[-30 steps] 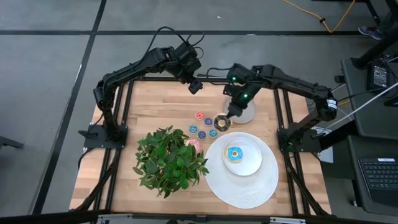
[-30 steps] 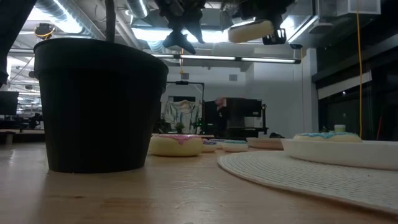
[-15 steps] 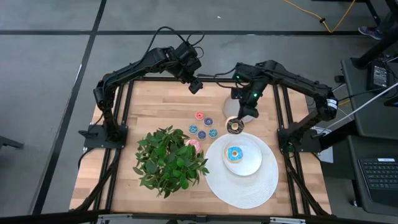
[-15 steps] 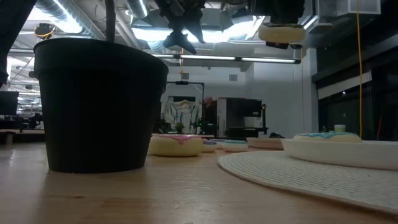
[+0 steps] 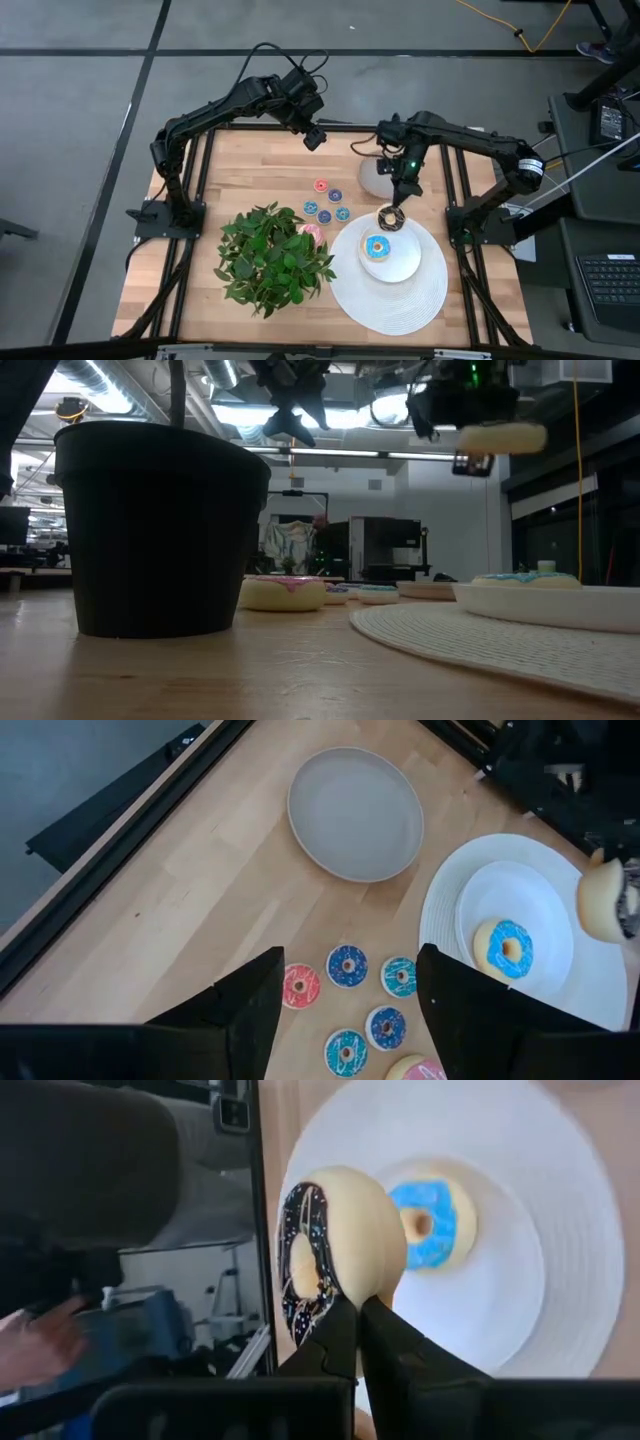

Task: Pick & Place donuts
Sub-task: Put the large black donut onto the white plate

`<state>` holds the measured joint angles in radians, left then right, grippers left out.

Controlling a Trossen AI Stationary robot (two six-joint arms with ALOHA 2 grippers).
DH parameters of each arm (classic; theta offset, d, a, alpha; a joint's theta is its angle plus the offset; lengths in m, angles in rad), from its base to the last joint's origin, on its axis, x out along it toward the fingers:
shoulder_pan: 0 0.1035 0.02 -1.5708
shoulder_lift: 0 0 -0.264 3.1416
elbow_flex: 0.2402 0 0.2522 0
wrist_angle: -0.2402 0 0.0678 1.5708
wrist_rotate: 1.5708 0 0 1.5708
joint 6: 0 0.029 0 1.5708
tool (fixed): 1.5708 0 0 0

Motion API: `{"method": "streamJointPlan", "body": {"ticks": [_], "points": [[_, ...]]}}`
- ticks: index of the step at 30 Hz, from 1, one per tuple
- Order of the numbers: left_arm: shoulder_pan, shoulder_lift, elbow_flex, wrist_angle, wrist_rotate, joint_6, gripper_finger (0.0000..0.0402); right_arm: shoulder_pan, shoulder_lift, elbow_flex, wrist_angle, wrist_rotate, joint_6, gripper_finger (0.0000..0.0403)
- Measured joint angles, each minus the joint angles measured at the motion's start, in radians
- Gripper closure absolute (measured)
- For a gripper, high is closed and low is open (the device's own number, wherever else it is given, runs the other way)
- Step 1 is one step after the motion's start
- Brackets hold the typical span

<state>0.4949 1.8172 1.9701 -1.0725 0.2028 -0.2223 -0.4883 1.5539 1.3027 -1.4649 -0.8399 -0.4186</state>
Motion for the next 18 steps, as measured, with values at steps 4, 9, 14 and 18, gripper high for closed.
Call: {"method": "streamJointPlan", "body": {"ticks": [4,9,14,18], "points": [[0.000,0.000,0.000,0.000,0.000,0.001,0.0185,-0.001,-0.014,-0.107,0.017,-0.022,-0.032,0.0391],[0.000,0.000,0.000,0.000,0.000,0.001,0.0183,-0.001,-0.084,-0.270,0.113,-0.042,-0.019,0.0391],[0.000,0.000,0.000,0.000,0.000,0.001,0.0185,0.001,-0.175,-0.409,0.254,-0.045,0.062,0.0391],[0.000,0.000,0.000,0.000,0.000,0.001,0.0183,0.031,-0.238,-0.492,0.363,-0.045,0.133,0.0391]]}}
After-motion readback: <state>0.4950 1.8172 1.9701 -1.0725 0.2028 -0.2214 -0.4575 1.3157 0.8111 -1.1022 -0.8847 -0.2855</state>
